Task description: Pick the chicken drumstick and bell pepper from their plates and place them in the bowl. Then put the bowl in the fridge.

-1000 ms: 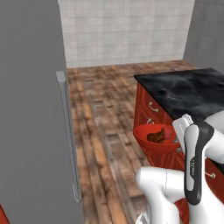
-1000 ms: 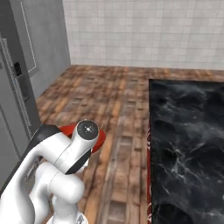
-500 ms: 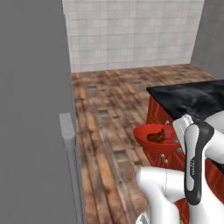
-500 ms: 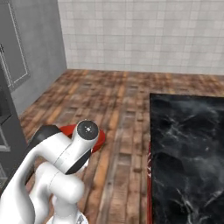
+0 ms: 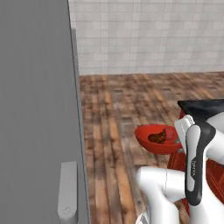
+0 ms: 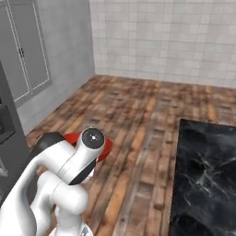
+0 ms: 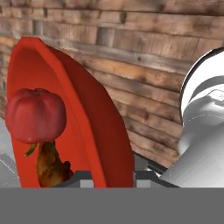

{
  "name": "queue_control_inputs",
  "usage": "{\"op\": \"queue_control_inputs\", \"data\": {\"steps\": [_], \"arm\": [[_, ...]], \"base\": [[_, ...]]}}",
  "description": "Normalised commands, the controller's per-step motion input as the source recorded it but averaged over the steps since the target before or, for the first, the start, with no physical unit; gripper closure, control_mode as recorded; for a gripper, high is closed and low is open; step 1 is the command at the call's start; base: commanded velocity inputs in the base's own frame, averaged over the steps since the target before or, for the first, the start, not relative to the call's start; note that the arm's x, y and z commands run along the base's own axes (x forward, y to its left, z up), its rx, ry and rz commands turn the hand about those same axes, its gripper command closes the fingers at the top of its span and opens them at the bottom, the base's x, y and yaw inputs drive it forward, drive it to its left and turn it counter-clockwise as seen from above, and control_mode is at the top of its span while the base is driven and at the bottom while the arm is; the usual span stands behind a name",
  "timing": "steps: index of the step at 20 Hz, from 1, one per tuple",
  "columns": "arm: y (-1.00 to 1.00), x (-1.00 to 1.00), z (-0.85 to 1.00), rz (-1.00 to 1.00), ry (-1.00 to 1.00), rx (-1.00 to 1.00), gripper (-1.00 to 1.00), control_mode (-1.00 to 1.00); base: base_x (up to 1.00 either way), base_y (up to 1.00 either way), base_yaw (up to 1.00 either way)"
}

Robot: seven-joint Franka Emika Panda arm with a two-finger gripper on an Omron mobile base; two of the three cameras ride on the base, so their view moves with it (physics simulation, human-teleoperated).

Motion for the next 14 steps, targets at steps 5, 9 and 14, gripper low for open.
{"op": "queue_control_inputs", "data": {"steps": [5, 9, 14], "arm": [[0.00, 0.00, 0.00, 0.00, 0.00, 0.00, 1.00, 1.00], [0.00, 0.00, 0.00, 0.00, 0.00, 0.00, 1.00, 1.00], [0.00, 0.00, 0.00, 0.00, 0.00, 0.00, 1.00, 1.00]], "base": [[0.46, 0.11, 0.57], [0.36, 0.05, 0.70], [0.41, 0.01, 0.69]]}}
